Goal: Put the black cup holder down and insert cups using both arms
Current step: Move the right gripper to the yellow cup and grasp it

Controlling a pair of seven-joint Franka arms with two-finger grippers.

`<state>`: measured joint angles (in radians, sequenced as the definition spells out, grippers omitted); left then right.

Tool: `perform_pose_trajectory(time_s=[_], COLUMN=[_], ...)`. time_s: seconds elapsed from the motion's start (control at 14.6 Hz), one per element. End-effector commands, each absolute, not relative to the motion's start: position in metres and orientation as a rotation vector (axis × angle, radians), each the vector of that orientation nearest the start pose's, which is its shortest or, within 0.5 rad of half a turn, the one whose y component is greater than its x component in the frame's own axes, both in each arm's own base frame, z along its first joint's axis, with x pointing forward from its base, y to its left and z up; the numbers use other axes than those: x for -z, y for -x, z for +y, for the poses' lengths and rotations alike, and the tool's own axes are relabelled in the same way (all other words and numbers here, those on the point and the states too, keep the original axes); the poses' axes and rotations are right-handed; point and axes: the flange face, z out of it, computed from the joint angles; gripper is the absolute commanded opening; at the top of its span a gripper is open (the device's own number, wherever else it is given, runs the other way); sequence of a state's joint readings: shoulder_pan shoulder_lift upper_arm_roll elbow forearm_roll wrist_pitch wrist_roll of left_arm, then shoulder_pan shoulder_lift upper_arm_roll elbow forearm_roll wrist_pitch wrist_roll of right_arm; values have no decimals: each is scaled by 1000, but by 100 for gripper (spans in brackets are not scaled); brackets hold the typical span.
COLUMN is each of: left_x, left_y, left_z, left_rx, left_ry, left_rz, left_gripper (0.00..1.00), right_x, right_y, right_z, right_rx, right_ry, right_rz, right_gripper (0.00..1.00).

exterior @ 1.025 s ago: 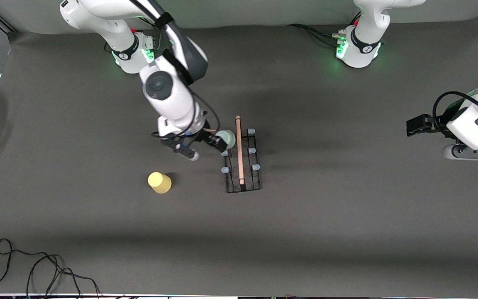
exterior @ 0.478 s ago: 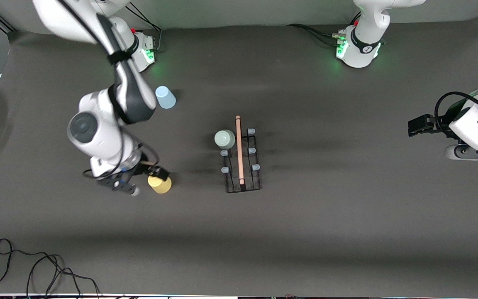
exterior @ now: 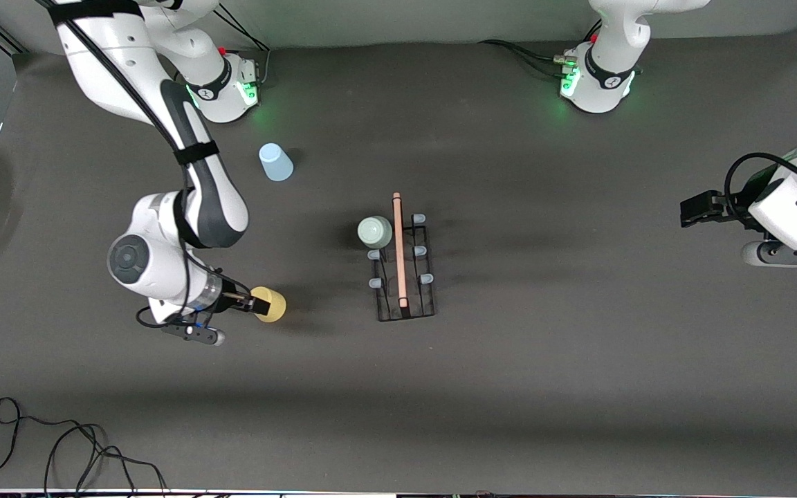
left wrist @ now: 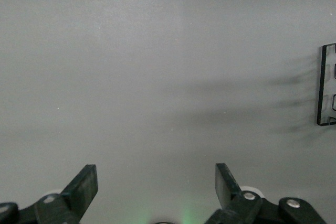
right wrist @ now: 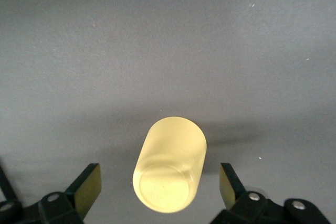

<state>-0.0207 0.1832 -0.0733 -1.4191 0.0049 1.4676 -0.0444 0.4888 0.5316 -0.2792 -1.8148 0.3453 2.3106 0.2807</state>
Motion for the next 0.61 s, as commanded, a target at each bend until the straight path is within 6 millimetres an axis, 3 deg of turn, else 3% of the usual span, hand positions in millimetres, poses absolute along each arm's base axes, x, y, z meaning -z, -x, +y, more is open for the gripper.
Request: perform_pose_trajectory(time_s=[0.0,0.27,0.34,0.41,0.48,0.55], left_x=[-586,-589,-589,-589,-589,-589], left_y=[-590,-587,-587,-587,-587,-587], left_z=[-52,-52,-52,-53,-53,-54], left_rx=[-204,-209,-209,-209,-209,-209], left_ry=[3132,3131,3131,3131,3131,3131], left_rz=[69,69,69,71,72,74], left_gripper=[100,100,100,100,100,100], right_x=[-234,-215,-214,-215,-218,-225], right_y=[-637,-633,-632,-632,-631,-631], right_z=[160,169,170,169,171,172], right_rx=[-37,-66,-71,-74,-78,-79], right_ry=[2993,2972,2973,2972,2968,2962], right_rz=[402,428,423,422,428,433], right_gripper=[100,100,92,41,6,0])
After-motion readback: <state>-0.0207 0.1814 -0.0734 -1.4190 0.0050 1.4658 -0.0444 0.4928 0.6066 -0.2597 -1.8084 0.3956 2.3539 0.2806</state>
